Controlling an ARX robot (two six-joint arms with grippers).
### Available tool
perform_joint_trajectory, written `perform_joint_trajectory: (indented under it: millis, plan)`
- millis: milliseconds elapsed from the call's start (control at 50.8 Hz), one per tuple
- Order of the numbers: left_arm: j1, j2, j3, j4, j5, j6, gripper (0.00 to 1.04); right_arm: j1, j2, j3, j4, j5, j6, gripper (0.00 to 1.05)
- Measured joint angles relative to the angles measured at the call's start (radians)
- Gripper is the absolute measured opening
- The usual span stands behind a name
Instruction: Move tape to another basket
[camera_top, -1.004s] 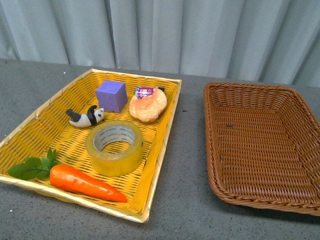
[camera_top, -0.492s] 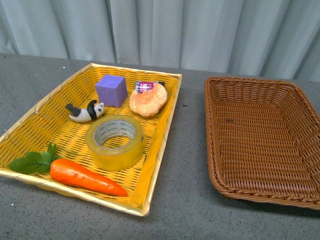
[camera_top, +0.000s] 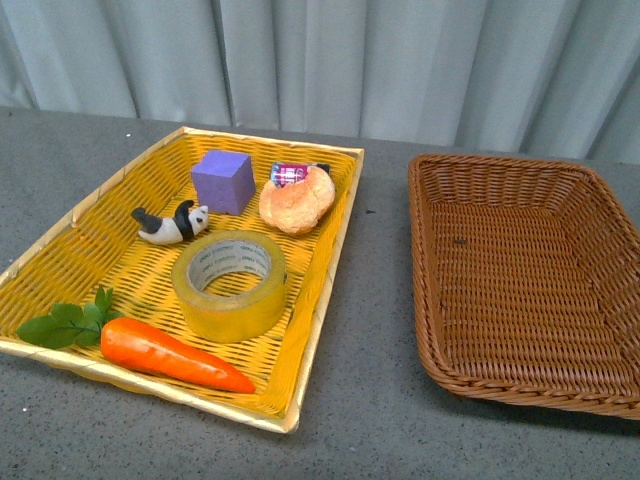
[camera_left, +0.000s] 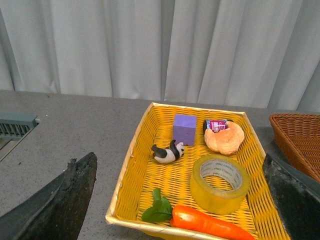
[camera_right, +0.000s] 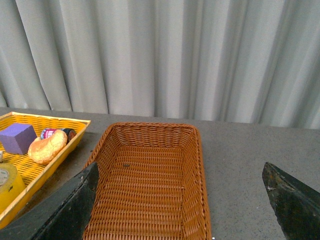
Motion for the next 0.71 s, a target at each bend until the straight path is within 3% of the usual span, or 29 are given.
perform_joint_trajectory:
  millis: [374, 433, 492, 591, 709]
  plan:
    - [0.000, 0.000, 0.000, 0.000, -0.002, 0.000, 0.98, 0.000, 0.000, 0.000, 0.000, 0.000, 0.000, 0.96]
    - [-0.062, 0.067, 0.036, -0.117, -0.222, -0.063, 0.98, 0.000, 0.000, 0.000, 0.000, 0.000, 0.000, 0.96]
    - [-0.070, 0.137, 0.047, -0.154, -0.312, -0.111, 0.98, 0.000, -0.001, 0.000, 0.000, 0.002, 0.000, 0.96]
    - [-0.045, 0.237, 0.056, -0.114, -0.295, -0.160, 0.98, -0.001, -0.001, 0.000, 0.000, 0.000, 0.000, 0.96]
    - [-0.019, 0.413, 0.081, 0.040, -0.235, -0.196, 0.98, -0.001, -0.002, 0.000, 0.000, 0.000, 0.000, 0.96]
